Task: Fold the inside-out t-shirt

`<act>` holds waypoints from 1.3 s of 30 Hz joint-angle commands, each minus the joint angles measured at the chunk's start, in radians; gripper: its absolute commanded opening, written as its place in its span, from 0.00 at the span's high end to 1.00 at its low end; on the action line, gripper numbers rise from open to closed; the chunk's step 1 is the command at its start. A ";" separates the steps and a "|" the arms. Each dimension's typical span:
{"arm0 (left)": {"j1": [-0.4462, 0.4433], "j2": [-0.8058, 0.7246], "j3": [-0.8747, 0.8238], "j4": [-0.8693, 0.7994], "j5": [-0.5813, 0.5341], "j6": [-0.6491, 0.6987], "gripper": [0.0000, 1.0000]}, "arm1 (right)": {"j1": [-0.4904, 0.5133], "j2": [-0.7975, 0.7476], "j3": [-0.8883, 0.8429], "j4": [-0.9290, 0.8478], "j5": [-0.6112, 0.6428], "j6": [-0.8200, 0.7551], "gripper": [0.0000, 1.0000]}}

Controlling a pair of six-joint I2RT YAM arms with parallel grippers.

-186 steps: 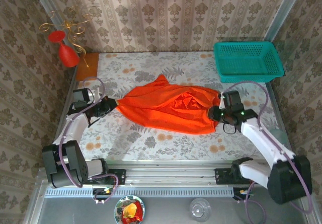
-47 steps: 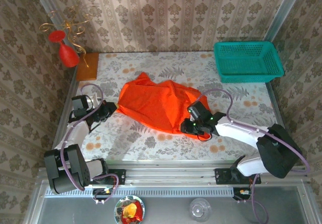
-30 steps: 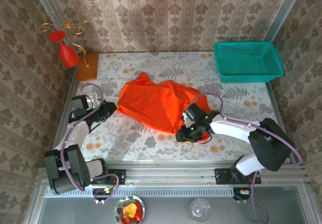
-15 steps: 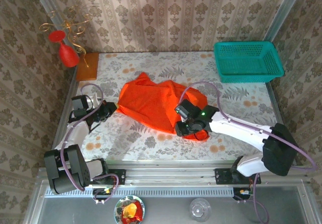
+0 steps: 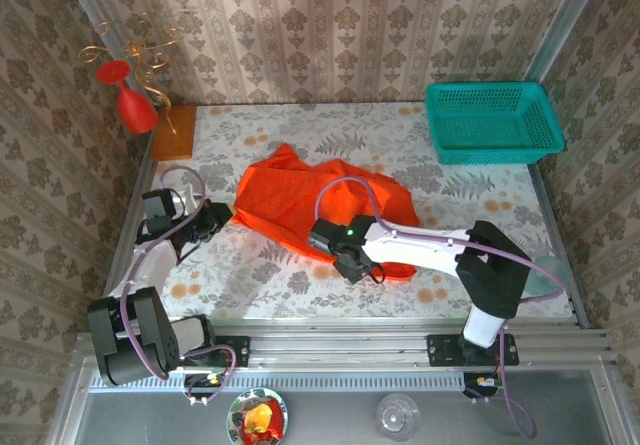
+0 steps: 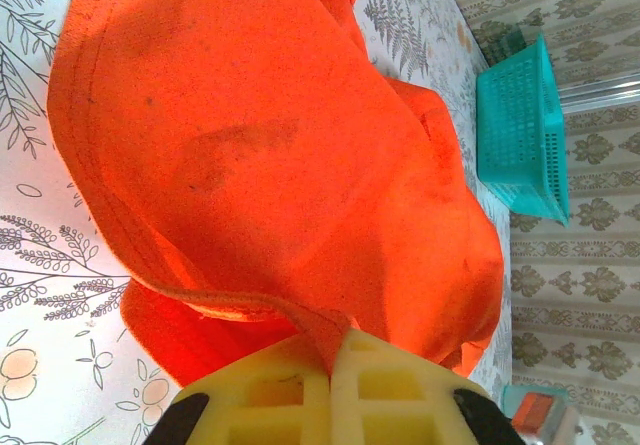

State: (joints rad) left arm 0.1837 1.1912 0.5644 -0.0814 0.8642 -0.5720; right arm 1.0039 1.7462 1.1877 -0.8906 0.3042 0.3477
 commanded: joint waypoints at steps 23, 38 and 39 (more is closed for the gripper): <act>0.006 -0.022 0.029 -0.038 0.016 0.023 1.00 | 0.025 0.053 0.031 -0.091 0.183 -0.121 0.88; 0.090 -0.134 0.382 -0.179 -0.054 0.020 1.00 | -0.163 -0.304 0.289 -0.064 0.418 -0.249 1.00; 0.095 -0.139 0.416 -0.177 -0.057 0.018 1.00 | -0.191 -0.330 0.327 -0.054 0.432 -0.266 1.00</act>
State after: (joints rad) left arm 0.2623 1.0904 0.8917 -0.2245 0.8299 -0.5716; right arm 0.8566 1.4868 1.4452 -0.9722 0.6441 0.1444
